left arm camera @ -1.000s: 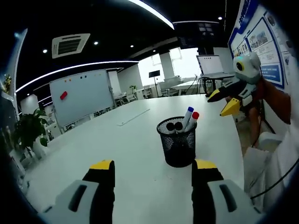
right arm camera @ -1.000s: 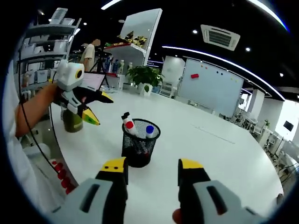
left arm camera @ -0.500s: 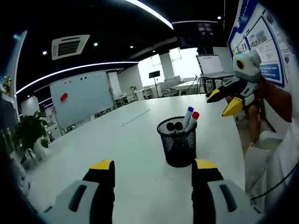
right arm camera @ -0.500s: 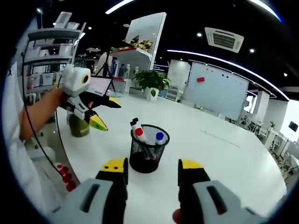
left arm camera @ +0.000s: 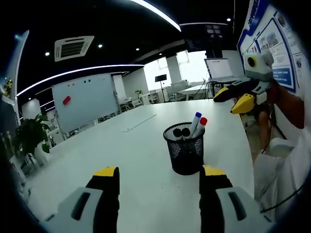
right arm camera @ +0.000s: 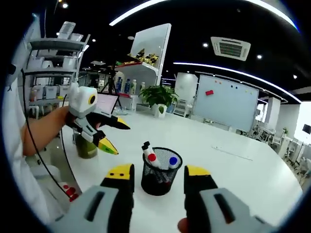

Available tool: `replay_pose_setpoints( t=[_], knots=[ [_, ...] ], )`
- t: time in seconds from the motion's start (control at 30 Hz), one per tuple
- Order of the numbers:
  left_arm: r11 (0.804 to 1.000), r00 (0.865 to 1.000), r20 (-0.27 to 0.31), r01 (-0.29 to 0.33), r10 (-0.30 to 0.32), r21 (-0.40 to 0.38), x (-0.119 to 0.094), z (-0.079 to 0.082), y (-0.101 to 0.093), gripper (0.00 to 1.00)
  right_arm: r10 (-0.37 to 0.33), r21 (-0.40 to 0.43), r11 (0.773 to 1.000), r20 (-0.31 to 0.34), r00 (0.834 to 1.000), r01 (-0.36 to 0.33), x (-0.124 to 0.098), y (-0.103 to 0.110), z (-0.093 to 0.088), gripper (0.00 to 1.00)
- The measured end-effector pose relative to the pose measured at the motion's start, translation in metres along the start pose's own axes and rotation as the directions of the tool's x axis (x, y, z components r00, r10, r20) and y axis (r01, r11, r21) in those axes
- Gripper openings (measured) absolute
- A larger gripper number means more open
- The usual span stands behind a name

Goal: Pick up the whiteboard markers from the pen holder and place them facing the whiteboard neatly

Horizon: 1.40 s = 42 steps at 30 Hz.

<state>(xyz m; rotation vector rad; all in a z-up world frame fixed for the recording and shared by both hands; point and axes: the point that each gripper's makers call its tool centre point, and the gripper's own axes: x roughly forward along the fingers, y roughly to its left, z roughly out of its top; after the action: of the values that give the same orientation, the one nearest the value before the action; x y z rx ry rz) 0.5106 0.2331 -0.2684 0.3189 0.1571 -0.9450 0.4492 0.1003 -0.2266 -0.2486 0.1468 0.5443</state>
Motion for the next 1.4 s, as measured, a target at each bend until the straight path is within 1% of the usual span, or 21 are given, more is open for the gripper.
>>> replay_pose_setpoints(
  t=[0.07,0.23,0.37,0.47,0.53,0.63,0.83,0.93,1.0,1.03,1.2,1.3,1.33,1.4],
  knots=[
    [1.0,1.0,0.0,0.0,0.0,0.0,0.0,0.0,0.0,0.68,0.003,-0.01,1.0,-0.004,1.0,-0.003,0.004,0.002,-0.001,0.4],
    [1.0,1.0,0.0,0.001,-0.001,0.0,0.0,0.0,0.0,0.68,0.013,-0.001,1.0,-0.007,1.0,-0.013,0.008,0.006,-0.001,0.39],
    [1.0,1.0,0.0,0.001,-0.001,0.0,0.0,0.0,0.001,0.68,-0.011,0.007,1.0,-0.001,1.0,0.011,0.01,0.0,0.001,0.35],
    [1.0,1.0,0.0,0.002,-0.002,0.0,0.0,-0.001,0.002,0.68,-0.025,0.024,0.999,0.006,1.0,0.025,0.012,-0.004,0.001,0.34],
    [1.0,1.0,-0.001,0.002,-0.002,0.0,0.0,-0.001,0.002,0.68,-0.031,0.041,0.999,0.028,0.999,0.03,0.013,-0.006,0.003,0.34],
    [1.0,1.0,-0.001,0.003,-0.003,-0.001,0.0,-0.001,0.002,0.68,-0.053,0.05,0.997,0.037,0.998,0.051,0.014,-0.01,0.004,0.32],
    [1.0,1.0,0.003,0.011,-0.011,-0.019,0.0,0.0,0.002,0.68,-0.083,0.07,0.994,0.021,0.996,0.081,0.023,-0.017,-0.002,0.3],
    [0.999,1.0,0.006,0.031,-0.031,-0.016,-0.001,0.001,-0.002,0.68,-0.105,0.079,0.992,0.017,0.994,0.103,0.027,-0.022,-0.006,0.29],
    [0.999,1.0,0.004,0.031,-0.031,-0.017,0.0,0.001,-0.002,0.68,-0.119,0.037,0.992,0.018,0.993,0.119,0.031,-0.024,-0.008,0.29],
    [0.999,1.0,0.004,0.031,-0.031,-0.017,0.0,0.001,-0.002,0.67,-0.127,0.033,0.991,0.018,0.992,0.126,0.034,-0.027,-0.009,0.28],
    [0.999,1.0,0.006,0.03,-0.03,-0.026,-0.001,0.001,0.0,0.67,-0.122,0.071,0.99,0.02,0.992,0.121,0.038,-0.027,-0.01,0.26],
    [0.999,1.0,0.008,0.03,-0.03,-0.022,-0.001,0.001,0.0,0.67,-0.124,0.079,0.989,0.024,0.992,0.122,0.04,-0.027,-0.01,0.25],
    [0.999,0.999,0.008,0.034,-0.034,-0.019,-0.001,0.002,-0.005,0.67,-0.127,0.082,0.989,0.023,0.992,0.125,0.041,-0.028,-0.01,0.25],
    [0.999,0.999,0.012,0.035,-0.035,-0.017,-0.002,0.003,-0.006,0.66,-0.128,0.093,0.988,0.02,0.992,0.125,0.043,-0.029,-0.011,0.24]
  ],
)
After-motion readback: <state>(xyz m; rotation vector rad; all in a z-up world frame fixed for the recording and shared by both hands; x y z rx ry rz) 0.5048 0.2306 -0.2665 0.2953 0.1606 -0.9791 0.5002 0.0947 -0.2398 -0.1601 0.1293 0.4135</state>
